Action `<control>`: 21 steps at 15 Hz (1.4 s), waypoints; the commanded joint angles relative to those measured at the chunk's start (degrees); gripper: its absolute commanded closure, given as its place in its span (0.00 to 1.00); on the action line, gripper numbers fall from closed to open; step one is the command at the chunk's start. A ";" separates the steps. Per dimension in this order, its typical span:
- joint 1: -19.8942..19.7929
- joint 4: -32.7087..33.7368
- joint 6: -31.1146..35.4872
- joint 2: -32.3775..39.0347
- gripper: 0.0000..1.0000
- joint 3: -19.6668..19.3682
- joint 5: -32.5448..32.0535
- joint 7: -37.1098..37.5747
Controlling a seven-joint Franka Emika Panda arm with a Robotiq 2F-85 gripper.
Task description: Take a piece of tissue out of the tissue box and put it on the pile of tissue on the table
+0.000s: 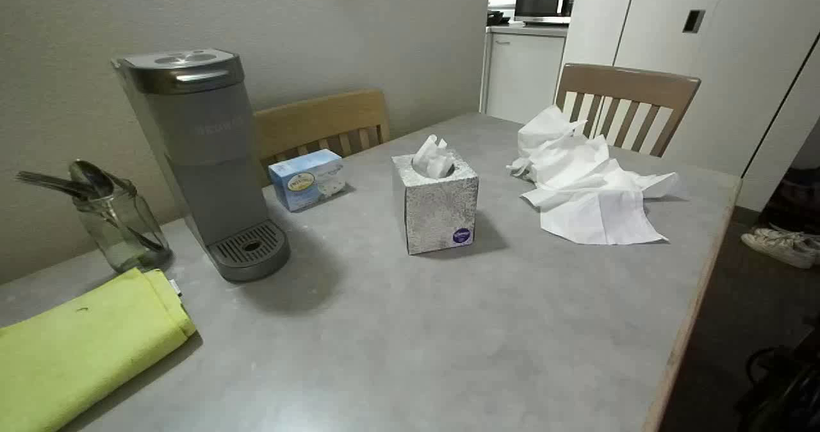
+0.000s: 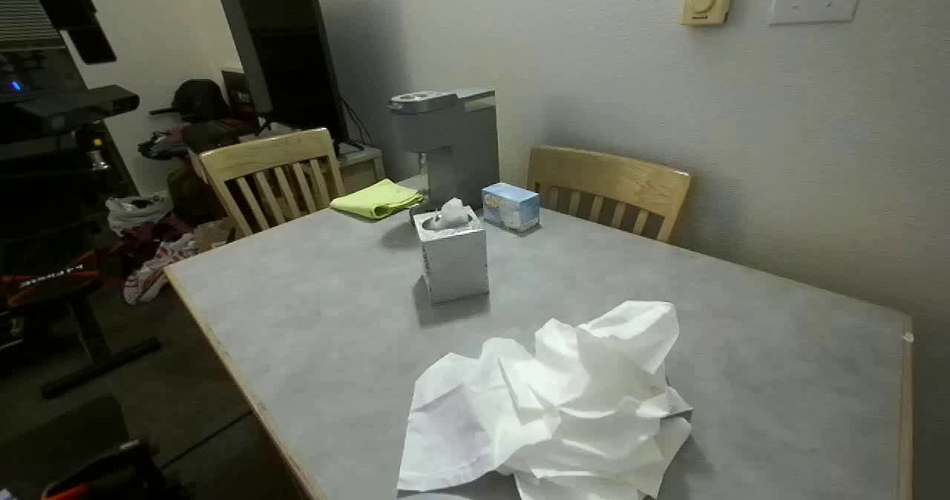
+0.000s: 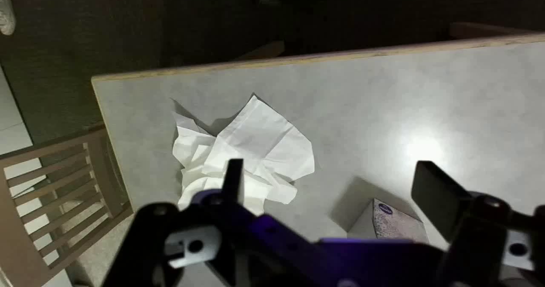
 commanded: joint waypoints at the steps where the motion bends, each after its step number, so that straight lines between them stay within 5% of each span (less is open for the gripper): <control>1: 0.85 0.20 -0.24 0.18 0.00 -0.56 -0.41 0.47; 9: 0.16 1.94 3.36 3.99 0.00 -2.56 -1.72 -1.71; 15: 0.43 7.63 14.18 17.40 0.00 -6.16 -2.36 -5.69; 21: 2.37 19.70 15.92 33.24 0.00 -6.86 4.48 -9.09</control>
